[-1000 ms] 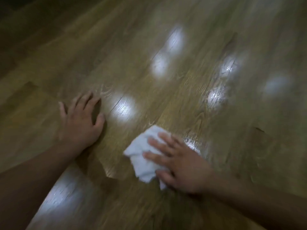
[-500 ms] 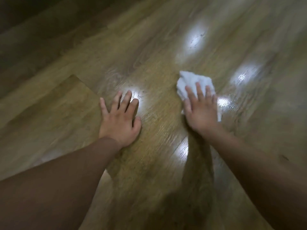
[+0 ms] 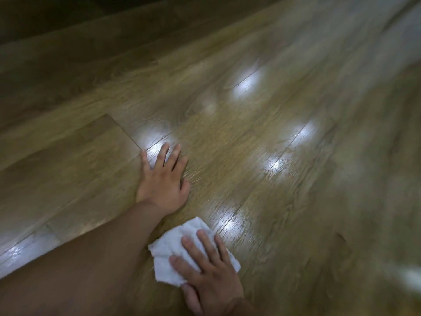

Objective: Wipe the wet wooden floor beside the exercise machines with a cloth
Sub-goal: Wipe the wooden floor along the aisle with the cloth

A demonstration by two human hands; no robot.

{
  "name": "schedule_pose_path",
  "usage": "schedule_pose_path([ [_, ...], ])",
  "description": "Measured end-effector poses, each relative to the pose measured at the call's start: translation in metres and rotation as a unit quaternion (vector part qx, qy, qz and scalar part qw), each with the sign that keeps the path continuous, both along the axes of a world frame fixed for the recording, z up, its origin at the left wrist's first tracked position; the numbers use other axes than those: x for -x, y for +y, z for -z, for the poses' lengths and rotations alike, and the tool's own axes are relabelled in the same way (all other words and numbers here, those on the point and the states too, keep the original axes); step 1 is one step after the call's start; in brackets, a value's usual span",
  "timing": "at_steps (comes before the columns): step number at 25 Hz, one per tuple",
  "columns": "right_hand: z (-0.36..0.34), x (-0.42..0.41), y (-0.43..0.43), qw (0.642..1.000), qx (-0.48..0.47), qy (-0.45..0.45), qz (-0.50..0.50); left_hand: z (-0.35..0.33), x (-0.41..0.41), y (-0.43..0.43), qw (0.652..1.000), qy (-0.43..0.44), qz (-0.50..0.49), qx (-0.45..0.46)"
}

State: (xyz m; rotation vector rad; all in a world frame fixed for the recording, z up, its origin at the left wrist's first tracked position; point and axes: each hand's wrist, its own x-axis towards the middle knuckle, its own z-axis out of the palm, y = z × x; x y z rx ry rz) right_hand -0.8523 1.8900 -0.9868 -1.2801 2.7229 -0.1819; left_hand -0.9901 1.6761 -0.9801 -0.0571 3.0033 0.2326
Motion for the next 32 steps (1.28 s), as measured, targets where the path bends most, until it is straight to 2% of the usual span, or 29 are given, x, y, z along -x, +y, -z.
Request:
schedule_pose_path([
  [6,0.013,0.008,-0.001,0.999,-0.003,0.019,0.027,-0.003,0.000,-0.003,1.000,0.007,0.001,-0.019],
  [8,0.006,0.019,0.005,0.999,0.000,0.008,-0.044,-0.005,-0.003,-0.003,0.999,0.010,-0.010,-0.028],
  [10,0.002,0.071,0.024,0.995,0.002,0.007,-0.102,-0.005,-0.003,-0.004,0.999,0.011,-0.011,-0.038],
  [12,-0.001,0.145,0.054,0.991,-0.062,0.087,-0.083,-0.002,-0.005,-0.004,0.999,0.008,0.002,-0.046],
  [14,-0.010,0.226,0.079,0.988,-0.096,0.102,0.064,0.000,-0.006,-0.006,0.998,0.027,-0.003,-0.064],
  [16,-0.017,0.273,0.082,0.956,-0.131,0.004,0.264,0.002,-0.005,-0.005,0.994,0.045,-0.015,-0.095],
  [17,-0.020,0.273,0.071,0.928,-0.143,-0.059,0.339,0.003,-0.004,-0.005,0.993,0.053,-0.020,-0.106],
  [18,-0.020,0.259,0.058,0.915,-0.147,-0.083,0.365,0.005,-0.005,-0.004,0.991,0.063,-0.021,-0.116],
  [19,-0.022,0.232,0.042,0.921,-0.150,-0.092,0.349,0.005,-0.006,-0.004,0.989,0.072,-0.021,-0.124],
  [20,-0.020,0.196,0.027,0.943,-0.111,-0.088,0.301,0.005,-0.007,-0.004,0.989,0.078,-0.018,-0.128],
  [22,-0.018,0.094,0.008,0.986,-0.052,-0.093,0.128,0.007,-0.009,-0.008,0.988,0.086,-0.015,-0.128],
  [23,-0.024,0.056,0.006,0.993,-0.048,-0.104,0.024,0.006,-0.009,-0.008,0.987,0.090,-0.016,-0.132],
  [24,-0.030,0.030,0.006,0.989,-0.056,-0.125,-0.058,0.006,-0.011,-0.008,0.986,0.091,-0.017,-0.135],
  [26,-0.039,0.015,0.011,0.969,-0.104,-0.172,-0.147,0.005,-0.011,-0.008,0.986,0.092,-0.018,-0.135],
  [27,-0.040,0.028,0.014,0.962,-0.117,-0.182,-0.167,0.006,-0.010,-0.006,0.986,0.093,-0.019,-0.134],
  [29,-0.038,0.077,0.021,0.962,-0.153,-0.173,-0.143,0.006,-0.011,-0.005,0.987,0.097,-0.022,-0.128],
  [32,-0.041,0.196,0.062,0.974,-0.171,-0.148,0.010,0.006,-0.010,-0.003,0.992,0.085,-0.004,-0.091],
])
